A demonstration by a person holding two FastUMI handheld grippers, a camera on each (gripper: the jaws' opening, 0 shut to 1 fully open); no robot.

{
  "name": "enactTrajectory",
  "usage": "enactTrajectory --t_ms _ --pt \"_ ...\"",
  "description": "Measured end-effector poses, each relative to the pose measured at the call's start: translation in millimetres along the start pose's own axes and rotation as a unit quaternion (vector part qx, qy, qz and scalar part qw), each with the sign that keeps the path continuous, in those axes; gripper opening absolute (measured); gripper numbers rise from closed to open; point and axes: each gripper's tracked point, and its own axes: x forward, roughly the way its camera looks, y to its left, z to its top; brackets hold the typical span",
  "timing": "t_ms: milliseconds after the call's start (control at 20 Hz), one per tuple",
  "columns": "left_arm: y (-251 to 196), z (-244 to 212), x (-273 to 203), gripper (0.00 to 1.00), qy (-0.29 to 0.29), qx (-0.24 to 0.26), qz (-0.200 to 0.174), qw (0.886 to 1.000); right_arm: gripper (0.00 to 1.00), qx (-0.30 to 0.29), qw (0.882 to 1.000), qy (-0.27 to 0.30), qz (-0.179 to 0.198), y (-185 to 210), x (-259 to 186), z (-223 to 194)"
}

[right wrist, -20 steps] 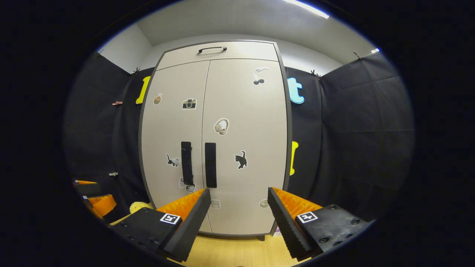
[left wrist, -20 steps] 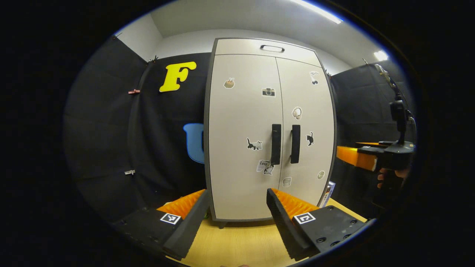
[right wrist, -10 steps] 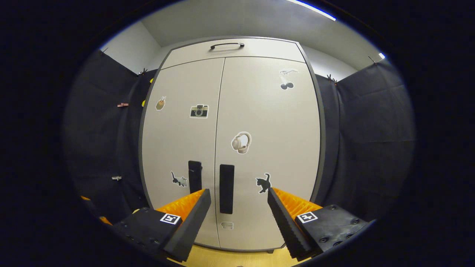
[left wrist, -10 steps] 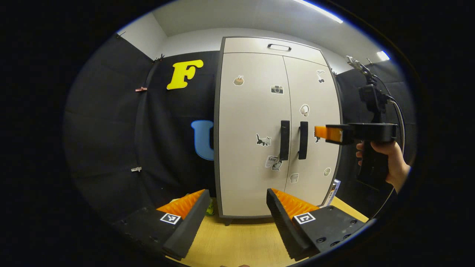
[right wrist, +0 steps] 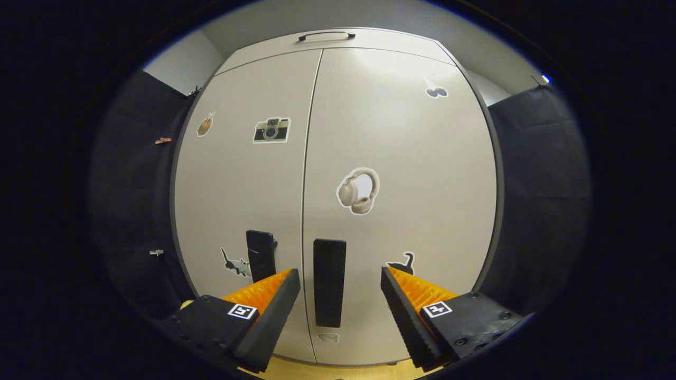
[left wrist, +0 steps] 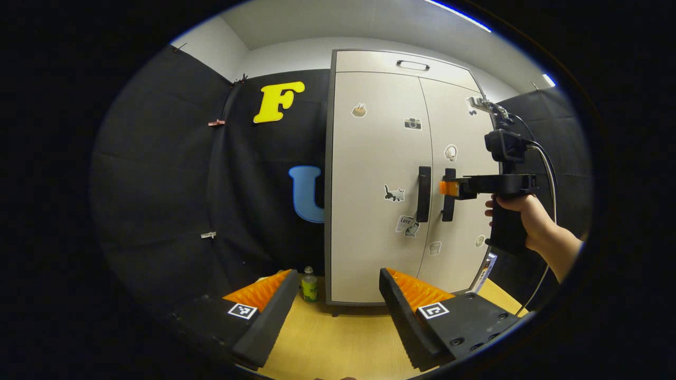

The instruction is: Open the right door of the double-door shoe cabinet with the right hand, and open the left door with the left hand.

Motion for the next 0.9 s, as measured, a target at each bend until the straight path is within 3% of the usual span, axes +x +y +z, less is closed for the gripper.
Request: enactTrajectory --t_ms 500,600,650,800,900 --pt "6.7 -7.4 4.1 0.95 0.008 0.002 0.004 1.0 0.97 0.002 1.0 0.009 -0.015 -1.8 19.0 -0.2" --pt "8.0 -5.8 5.3 0.95 0.004 0.005 0.003 1.0 0.87 0.014 1.0 0.014 -0.02 -2.6 22.0 -1.9" --pt "8.7 -5.9 4.9 0.95 0.004 0.005 0.001 1.0 0.65 0.023 0.999 0.017 -0.015 0.2 23.5 -2.6" --pt "10.7 -7.7 3.9 0.95 0.004 -0.002 -0.002 1.0 0.4 0.036 0.999 0.027 -0.007 6.9 24.8 -3.6" --pt "11.7 -8.9 3.3 0.95 0.006 -0.008 -0.004 1.0 0.37 0.036 0.999 0.03 -0.009 7.1 21.5 -3.8"
